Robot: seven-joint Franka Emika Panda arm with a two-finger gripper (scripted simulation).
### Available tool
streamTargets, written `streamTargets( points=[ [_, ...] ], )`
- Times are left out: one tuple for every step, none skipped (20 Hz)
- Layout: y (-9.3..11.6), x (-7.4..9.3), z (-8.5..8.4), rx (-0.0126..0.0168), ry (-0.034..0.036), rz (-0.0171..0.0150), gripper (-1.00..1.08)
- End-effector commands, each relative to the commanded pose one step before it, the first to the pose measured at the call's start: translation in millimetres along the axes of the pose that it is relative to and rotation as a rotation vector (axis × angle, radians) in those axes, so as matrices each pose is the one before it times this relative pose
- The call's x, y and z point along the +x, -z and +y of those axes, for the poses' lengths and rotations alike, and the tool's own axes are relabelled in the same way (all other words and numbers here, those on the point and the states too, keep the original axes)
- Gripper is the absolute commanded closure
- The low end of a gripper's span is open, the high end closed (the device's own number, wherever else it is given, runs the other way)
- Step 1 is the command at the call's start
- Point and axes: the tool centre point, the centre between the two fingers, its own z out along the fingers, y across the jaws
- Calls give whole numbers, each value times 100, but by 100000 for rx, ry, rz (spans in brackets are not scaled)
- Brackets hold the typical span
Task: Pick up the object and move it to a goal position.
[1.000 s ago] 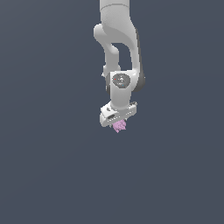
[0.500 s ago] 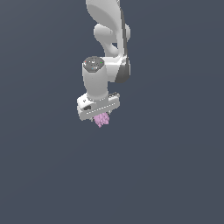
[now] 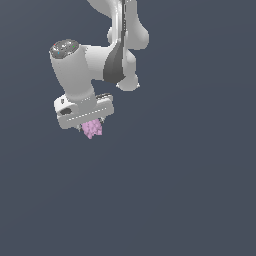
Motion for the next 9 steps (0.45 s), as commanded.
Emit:
streamTargets(
  points=[
    [1028, -461, 1356, 84, 202, -107, 108],
    [298, -127, 414, 0, 0, 0, 108],
    [245, -96, 347, -47, -15, -49, 108],
    [199, -74, 287, 0, 0, 0, 108],
    [151, -49, 225, 0, 0, 0, 108],
    [106, -27, 164, 0, 0, 0, 108],
    [66, -11, 109, 0, 0, 0, 108],
    [35, -3, 62, -48, -27, -42, 108],
    [10, 0, 19, 0, 0, 0, 108]
  ],
)
